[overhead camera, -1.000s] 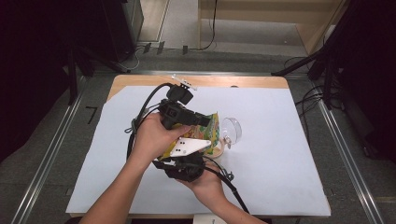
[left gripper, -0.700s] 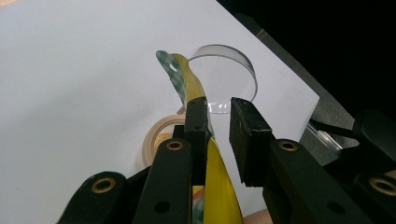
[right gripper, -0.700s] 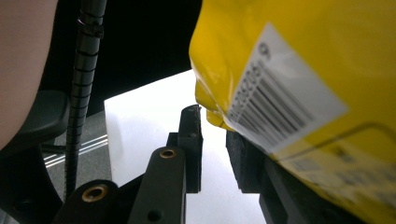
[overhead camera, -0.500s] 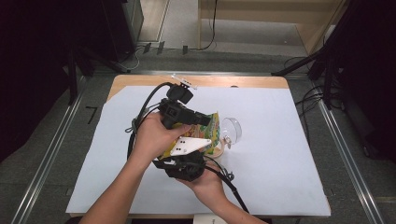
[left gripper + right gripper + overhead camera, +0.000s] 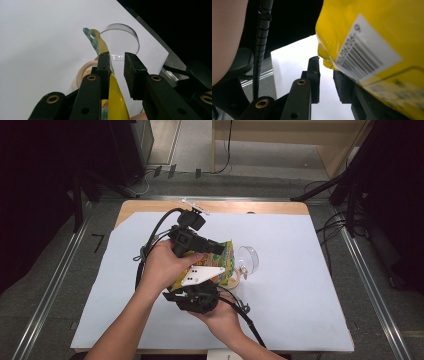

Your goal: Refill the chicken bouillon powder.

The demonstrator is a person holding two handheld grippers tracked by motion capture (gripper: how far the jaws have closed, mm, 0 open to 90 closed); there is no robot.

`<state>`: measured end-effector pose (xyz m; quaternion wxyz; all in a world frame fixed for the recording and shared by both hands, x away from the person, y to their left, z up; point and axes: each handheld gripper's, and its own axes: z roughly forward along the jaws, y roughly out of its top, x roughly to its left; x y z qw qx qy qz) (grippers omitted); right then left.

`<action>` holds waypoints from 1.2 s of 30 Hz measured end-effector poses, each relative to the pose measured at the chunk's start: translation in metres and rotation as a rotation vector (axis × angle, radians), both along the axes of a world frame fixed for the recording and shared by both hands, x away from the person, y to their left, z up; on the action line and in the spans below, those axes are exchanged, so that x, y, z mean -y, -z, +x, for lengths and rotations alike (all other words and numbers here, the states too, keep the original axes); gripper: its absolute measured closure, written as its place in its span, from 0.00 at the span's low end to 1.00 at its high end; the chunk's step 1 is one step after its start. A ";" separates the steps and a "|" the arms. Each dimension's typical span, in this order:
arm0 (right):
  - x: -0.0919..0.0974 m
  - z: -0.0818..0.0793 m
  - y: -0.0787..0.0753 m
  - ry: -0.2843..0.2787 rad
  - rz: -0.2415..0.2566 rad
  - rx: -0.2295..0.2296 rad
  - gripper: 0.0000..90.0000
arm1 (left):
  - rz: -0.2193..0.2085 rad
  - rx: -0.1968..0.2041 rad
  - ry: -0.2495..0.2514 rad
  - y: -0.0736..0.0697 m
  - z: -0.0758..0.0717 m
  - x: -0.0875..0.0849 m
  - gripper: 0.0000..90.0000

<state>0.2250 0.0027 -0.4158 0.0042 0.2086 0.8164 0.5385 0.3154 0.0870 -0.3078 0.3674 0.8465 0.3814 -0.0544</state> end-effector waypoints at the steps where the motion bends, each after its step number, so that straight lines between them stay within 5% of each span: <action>1: 0.000 0.000 0.000 0.001 0.001 -0.001 0.84 | 0.003 0.005 0.003 0.000 0.000 0.000 0.84; 14: -0.002 -0.003 0.000 -0.003 0.013 0.018 0.85 | 0.021 0.017 0.004 -0.004 -0.002 0.001 0.92; 36: -0.003 0.010 -0.004 0.006 0.020 -0.027 0.83 | 0.009 -0.070 0.011 -0.001 0.021 -0.002 0.92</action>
